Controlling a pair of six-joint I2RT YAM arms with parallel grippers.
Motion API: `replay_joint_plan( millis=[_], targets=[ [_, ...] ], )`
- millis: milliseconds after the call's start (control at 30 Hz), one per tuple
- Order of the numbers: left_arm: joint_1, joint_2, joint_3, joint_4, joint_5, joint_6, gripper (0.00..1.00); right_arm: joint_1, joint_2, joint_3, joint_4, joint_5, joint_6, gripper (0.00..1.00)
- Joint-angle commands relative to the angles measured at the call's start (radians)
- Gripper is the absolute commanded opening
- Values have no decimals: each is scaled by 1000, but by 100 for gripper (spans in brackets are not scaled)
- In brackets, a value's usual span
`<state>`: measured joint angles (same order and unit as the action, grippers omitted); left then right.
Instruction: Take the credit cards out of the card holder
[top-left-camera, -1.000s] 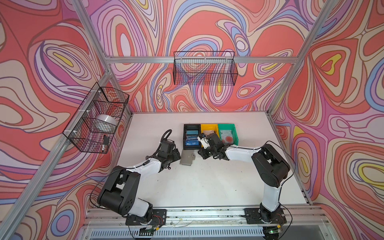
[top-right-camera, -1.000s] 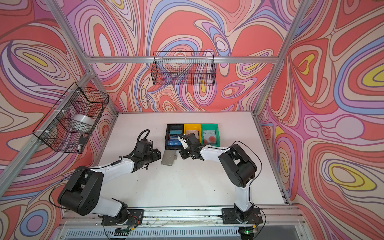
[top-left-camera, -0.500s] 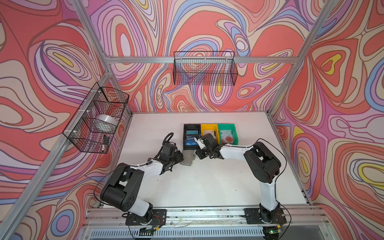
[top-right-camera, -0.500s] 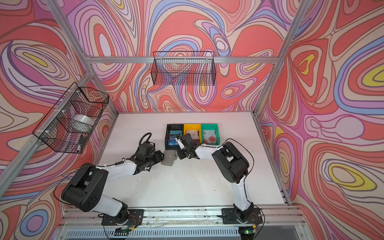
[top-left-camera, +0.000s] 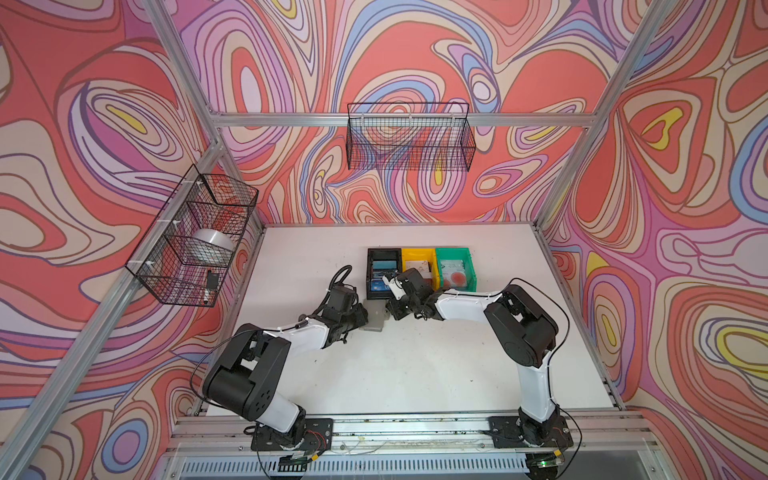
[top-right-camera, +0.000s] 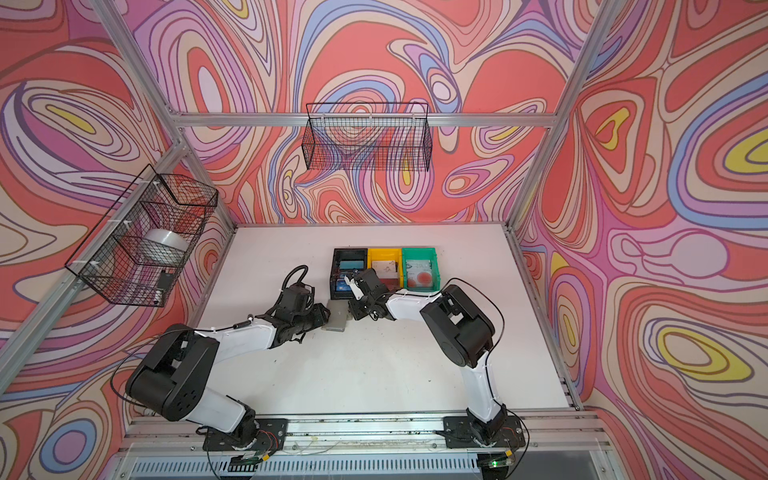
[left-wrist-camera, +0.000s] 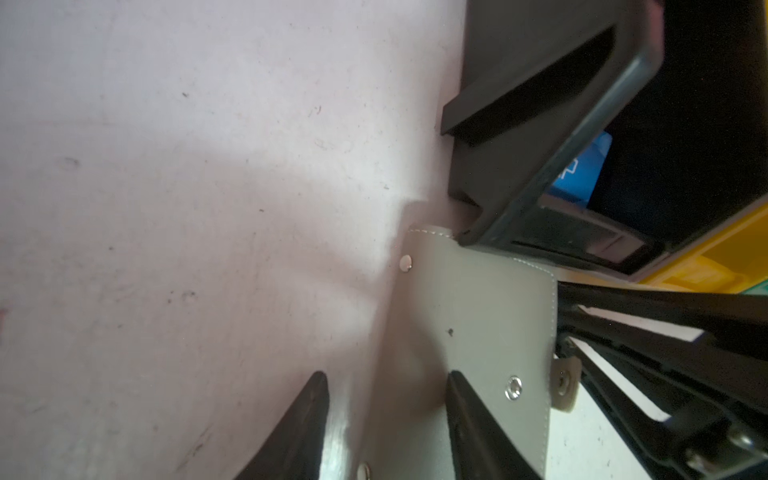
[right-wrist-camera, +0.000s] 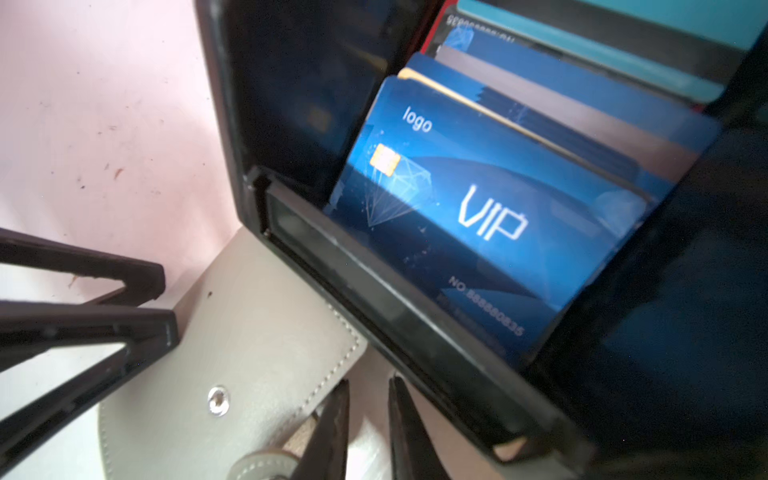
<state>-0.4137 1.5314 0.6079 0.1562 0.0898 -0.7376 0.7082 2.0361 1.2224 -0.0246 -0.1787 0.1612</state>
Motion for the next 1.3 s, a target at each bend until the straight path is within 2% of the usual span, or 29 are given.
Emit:
replay_joint_plan(
  millis=[0,433,633,800,933,1100,1267],
  targets=[
    [-8,-23,17,-50,0,18,47,7,-33,-19,48,-58,-5,21],
    [-9,-4,7,-21,30,23,42,25,-75,-49,124,-197,-6,20],
    [-12,-3,13,7,95,38,40,31,-92,-54,137,-241,-3,20],
    [-14,-20,-16,91,192,25,39,33,-81,-44,135,-319,-3,20],
    [-13,-51,-22,80,232,38,36,39,-62,-30,129,-353,-1,20],
    [-13,-128,-12,-50,231,82,34,42,-46,-13,113,-372,-2,20],
    [-2,-252,46,-332,95,137,30,46,-32,-5,102,-371,-3,20]
  ],
)
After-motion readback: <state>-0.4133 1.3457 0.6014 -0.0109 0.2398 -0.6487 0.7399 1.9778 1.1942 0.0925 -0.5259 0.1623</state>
